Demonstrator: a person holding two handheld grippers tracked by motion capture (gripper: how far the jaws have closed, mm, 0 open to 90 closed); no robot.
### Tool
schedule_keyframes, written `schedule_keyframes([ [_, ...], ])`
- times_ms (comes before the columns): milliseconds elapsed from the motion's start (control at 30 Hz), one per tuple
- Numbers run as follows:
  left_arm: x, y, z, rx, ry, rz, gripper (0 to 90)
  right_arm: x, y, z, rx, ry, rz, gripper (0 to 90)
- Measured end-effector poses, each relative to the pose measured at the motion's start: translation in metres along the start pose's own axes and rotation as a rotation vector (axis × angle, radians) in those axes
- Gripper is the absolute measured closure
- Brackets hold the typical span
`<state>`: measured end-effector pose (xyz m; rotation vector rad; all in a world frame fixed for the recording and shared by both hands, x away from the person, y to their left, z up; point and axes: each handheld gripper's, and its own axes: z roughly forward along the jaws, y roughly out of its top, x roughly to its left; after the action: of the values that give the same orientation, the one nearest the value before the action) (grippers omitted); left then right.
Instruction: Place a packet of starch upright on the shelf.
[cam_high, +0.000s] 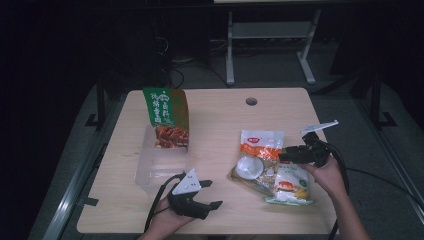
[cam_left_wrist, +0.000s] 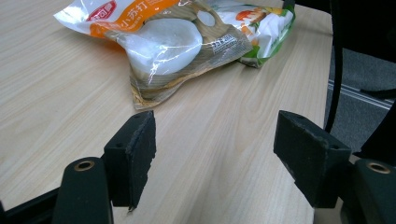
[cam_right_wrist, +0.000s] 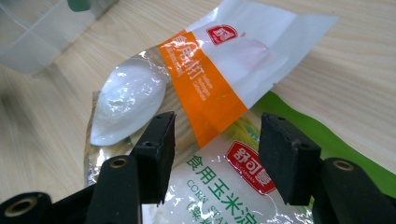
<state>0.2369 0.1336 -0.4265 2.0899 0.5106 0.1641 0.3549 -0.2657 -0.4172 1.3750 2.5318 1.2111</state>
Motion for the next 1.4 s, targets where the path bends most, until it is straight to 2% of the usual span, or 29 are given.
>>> schedule_keyframes([
  [233, 0.0, 0.0, 0.0, 0.004, -0.003, 0.002, 29.6, -0.003, 0.002, 0.011, 0.017, 0.01, 0.01, 45.7],
  [467, 0.0, 0.0, 0.001, 0.007, -0.006, 0.014, 29.6, -0.005, 0.009, 0.032, 0.041, 0.044, 0.024, 50.0],
  [600, 0.0, 0.0, 0.001, 0.011, -0.007, 0.008, 29.6, -0.004, 0.015, 0.046, 0.043, 0.082, 0.029, 60.4],
  [633, 0.0, 0.0, 0.001, 0.011, -0.007, 0.008, 29.6, -0.004, 0.015, 0.046, 0.043, 0.082, 0.029, 60.4],
  [667, 0.001, 0.0, 0.0, 0.01, -0.007, 0.006, 29.6, -0.003, 0.017, 0.048, 0.04, 0.085, 0.026, 66.2],
  [700, 0.001, 0.0, 0.0, 0.01, -0.007, 0.006, 29.6, -0.003, 0.017, 0.048, 0.04, 0.085, 0.026, 66.2],
  [733, 0.002, 0.0, 0.0, 0.01, -0.008, 0.004, 29.6, -0.002, 0.017, 0.048, 0.025, 0.096, 0.035, 75.1],
  [767, 0.002, 0.0, 0.0, 0.01, -0.008, 0.004, 29.6, -0.002, 0.017, 0.048, 0.025, 0.096, 0.035, 75.1],
  [800, 0.001, 0.0, 0.001, 0.008, -0.01, -0.002, 29.6, -0.002, 0.017, 0.047, 0.013, 0.104, 0.033, 79.2],
  [833, 0.002, 0.0, 0.002, 0.008, -0.011, -0.004, 29.6, -0.001, 0.017, 0.046, 0.0, 0.125, 0.025, 85.6],
  [900, 0.002, 0.0, 0.002, 0.007, -0.012, -0.005, 29.5, 0.005, 0.017, 0.044, 0.003, 0.118, 0.003, 88.5],
  [967, 0.002, 0.001, 0.002, 0.007, -0.016, -0.008, 29.5, 0.008, 0.017, 0.043, 0.002, 0.114, -0.007, 89.0],
  [1033, 0.0, 0.002, 0.003, 0.007, -0.013, -0.004, 29.4, 0.012, 0.017, 0.04, -0.013, 0.121, -0.024, 89.5],
  [1067, -0.002, 0.004, 0.004, 0.008, -0.009, 0.011, 29.4, 0.016, 0.018, 0.036, -0.032, 0.138, -0.037, 89.7],
  [1167, -0.002, 0.006, 0.005, 0.007, -0.007, 0.01, 29.4, 0.021, 0.018, 0.033, -0.048, 0.143, -0.06, 89.7],
  [1200, -0.001, 0.008, 0.008, 0.005, -0.006, 0.001, 29.4, 0.025, 0.018, 0.029, -0.067, 0.15, -0.084, 89.7],
  [1300, 0.0, 0.01, 0.01, 0.006, -0.004, -0.011, 29.5, 0.031, 0.017, 0.026, -0.091, 0.169, -0.095, 89.7],
  [1367, 0.001, 0.011, 0.013, 0.008, -0.006, -0.015, 29.5, 0.035, 0.017, 0.023, -0.11, 0.18, -0.123, 89.7],
  [1400, 0.002, 0.015, 0.015, 0.009, 0.001, -0.016, 29.5, 0.042, 0.016, 0.019, -0.131, 0.202, -0.147, 89.7],
])
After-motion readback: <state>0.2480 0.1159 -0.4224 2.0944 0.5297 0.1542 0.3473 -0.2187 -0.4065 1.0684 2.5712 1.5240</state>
